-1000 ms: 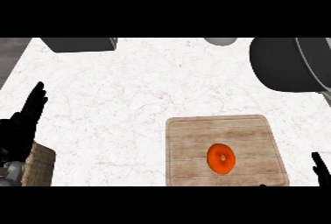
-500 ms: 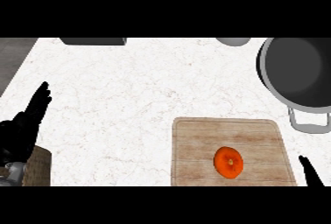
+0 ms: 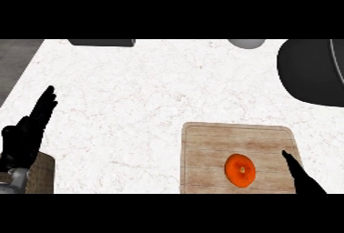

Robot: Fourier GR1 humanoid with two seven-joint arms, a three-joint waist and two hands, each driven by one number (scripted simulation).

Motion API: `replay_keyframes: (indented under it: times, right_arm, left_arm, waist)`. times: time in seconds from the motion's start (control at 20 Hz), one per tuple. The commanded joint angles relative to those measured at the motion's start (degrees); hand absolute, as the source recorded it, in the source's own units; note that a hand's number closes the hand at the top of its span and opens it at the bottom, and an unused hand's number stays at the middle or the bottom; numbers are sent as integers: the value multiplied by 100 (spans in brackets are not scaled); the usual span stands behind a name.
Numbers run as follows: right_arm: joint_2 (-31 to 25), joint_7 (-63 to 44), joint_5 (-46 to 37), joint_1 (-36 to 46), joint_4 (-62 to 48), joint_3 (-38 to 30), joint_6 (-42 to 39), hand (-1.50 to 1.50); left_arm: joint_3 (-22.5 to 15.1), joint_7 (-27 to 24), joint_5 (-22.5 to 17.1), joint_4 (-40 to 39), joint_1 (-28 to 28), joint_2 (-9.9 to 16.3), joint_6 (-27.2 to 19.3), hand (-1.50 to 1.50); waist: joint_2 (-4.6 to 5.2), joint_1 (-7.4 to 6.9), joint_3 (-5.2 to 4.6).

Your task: Pick the squash from the cutting board and place it in the pot

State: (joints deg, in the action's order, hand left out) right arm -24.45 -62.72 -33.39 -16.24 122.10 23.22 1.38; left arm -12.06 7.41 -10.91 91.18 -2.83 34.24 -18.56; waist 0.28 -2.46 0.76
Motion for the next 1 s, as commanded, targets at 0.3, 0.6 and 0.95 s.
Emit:
replay_keyframes:
  times: [0.3, 0.6, 0.95]
  right_arm:
    - [720, -1654, 338, 1718, -1092, 131, -1082, -150]
    - [1075, -1762, 192, 2179, -1792, 168, -1211, -150]
    - [1478, -1623, 257, 2649, -2671, -66, -1244, -150]
  left_arm:
    - [132, 67, 48, -319, 68, -175, -16, 0]
    - [141, -59, 97, -181, 306, -232, 39, 0]
    - [242, 39, 140, -245, 214, -272, 97, 0]
  waist:
    - [20, 74, -91]
    - [-4, 102, -87]
    - [1, 156, -83]
